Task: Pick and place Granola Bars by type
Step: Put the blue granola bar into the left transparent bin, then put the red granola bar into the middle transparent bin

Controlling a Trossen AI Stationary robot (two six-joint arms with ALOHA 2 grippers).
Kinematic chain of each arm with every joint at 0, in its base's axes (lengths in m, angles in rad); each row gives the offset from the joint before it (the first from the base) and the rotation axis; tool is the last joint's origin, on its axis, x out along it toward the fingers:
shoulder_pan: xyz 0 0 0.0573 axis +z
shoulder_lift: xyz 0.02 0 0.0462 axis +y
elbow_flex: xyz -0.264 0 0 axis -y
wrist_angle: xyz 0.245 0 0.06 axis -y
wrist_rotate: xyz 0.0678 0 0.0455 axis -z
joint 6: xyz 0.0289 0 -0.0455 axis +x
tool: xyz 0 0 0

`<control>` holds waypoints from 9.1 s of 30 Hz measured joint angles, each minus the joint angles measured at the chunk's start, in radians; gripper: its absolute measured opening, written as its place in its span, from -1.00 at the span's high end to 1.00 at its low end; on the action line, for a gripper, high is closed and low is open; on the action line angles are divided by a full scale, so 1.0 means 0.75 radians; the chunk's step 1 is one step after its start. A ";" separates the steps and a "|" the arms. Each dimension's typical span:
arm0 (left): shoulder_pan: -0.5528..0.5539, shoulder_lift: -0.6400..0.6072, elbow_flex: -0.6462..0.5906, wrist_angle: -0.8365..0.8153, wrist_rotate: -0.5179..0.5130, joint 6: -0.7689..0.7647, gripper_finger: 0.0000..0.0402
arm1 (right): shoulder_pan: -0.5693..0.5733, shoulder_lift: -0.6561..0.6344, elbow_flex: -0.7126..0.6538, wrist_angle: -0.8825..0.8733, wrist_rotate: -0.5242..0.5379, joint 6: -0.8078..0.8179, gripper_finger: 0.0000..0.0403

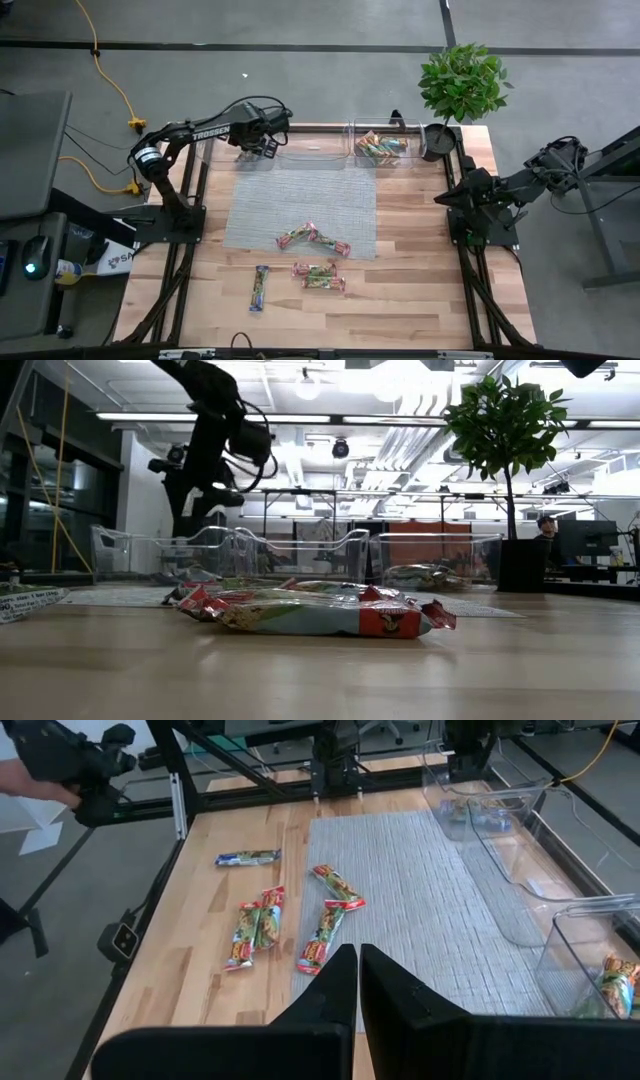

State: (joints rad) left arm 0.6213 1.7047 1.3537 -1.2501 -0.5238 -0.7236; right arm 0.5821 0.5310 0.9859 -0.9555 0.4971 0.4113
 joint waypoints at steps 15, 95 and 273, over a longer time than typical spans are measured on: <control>-0.451 -0.663 0.001 -0.012 0.283 -0.409 -0.02 | 0.000 0.000 0.000 -0.048 0.002 -0.010 1.00; -1.599 0.138 -0.047 0.219 0.557 -1.841 0.77 | 0.000 0.000 0.000 -0.046 -0.035 -0.130 1.00; -1.850 -1.416 -1.775 2.027 -0.237 -0.426 -0.03 | -0.671 1.981 0.536 0.572 -0.745 -0.064 -0.03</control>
State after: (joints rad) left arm -0.7665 0.6426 0.0226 0.2702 -0.7018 -1.0431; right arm 0.0792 2.0171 1.3877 -0.5266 -0.0614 0.3633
